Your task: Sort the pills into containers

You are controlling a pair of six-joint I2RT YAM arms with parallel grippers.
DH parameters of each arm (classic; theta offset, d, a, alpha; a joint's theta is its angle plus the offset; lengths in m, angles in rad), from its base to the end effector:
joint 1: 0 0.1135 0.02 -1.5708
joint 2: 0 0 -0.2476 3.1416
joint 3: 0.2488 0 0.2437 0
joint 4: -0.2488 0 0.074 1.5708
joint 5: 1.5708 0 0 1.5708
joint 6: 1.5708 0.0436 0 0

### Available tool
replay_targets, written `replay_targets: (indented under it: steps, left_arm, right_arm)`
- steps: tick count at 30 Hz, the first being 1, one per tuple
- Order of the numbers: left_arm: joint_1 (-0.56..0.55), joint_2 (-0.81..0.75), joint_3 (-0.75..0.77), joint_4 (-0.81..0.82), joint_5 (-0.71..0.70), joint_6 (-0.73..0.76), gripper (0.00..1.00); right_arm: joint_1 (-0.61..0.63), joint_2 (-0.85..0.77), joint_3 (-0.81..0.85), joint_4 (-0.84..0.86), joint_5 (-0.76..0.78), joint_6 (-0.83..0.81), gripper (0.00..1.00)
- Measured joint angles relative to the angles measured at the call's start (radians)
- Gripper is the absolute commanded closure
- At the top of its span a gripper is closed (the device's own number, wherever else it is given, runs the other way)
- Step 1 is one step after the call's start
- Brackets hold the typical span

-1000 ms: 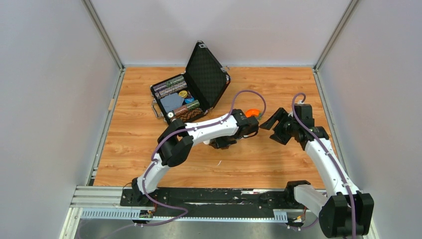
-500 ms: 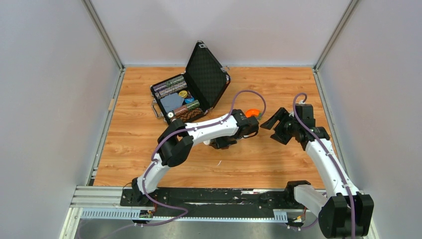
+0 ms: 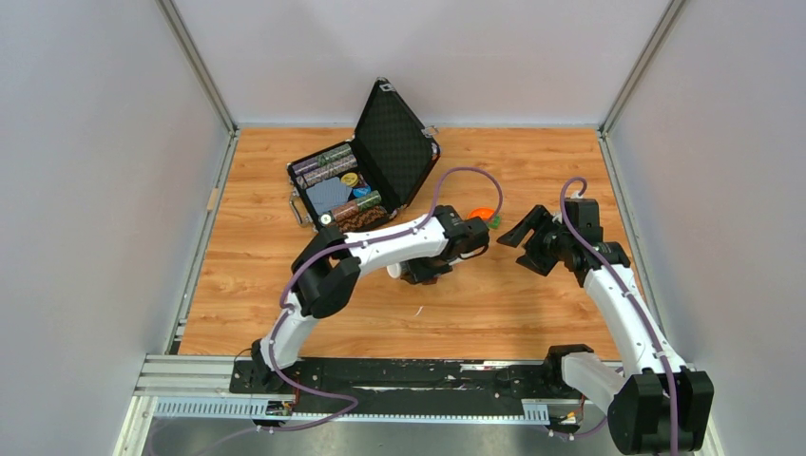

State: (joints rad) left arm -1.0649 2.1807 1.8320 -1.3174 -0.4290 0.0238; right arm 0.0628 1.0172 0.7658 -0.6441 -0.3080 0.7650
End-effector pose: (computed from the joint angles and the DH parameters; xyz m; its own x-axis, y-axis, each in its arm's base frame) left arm 0.2065 -0.3354 0.1790 -0.4629 0.8802 0.1050 0.8259 0.3852 0.4117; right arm 0.2045 0.0261 0.2333 -0.7343 0.6151 -0.2871 0.3599 0.7114 0.6036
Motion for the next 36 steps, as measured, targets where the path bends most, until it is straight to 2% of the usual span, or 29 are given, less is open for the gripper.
replay_targets:
  steps: [12, 20, 26, 36]
  left_arm:
    - [0.108, -0.243, -0.153, 0.132, 0.163, 0.002, 1.00]
    - [0.171, -0.466, -0.309, 0.361, 0.310, 0.012, 1.00]
    - [0.185, -0.659, -0.520, 0.655, 0.443, 0.028, 1.00]
    - [0.203, -1.012, -0.953, 1.265, 0.632, 0.063, 1.00]
  right_arm:
    - [-0.001, 0.000, 0.000, 0.000, -0.015, 0.001, 0.31]
    - [-0.001, 0.011, 0.000, 0.018, -0.088, 0.001, 0.29]
    - [-0.001, 0.016, 0.000, 0.053, -0.176, -0.007, 0.25]
    - [-0.001, 0.015, 0.000, 0.113, -0.273, -0.011, 0.21]
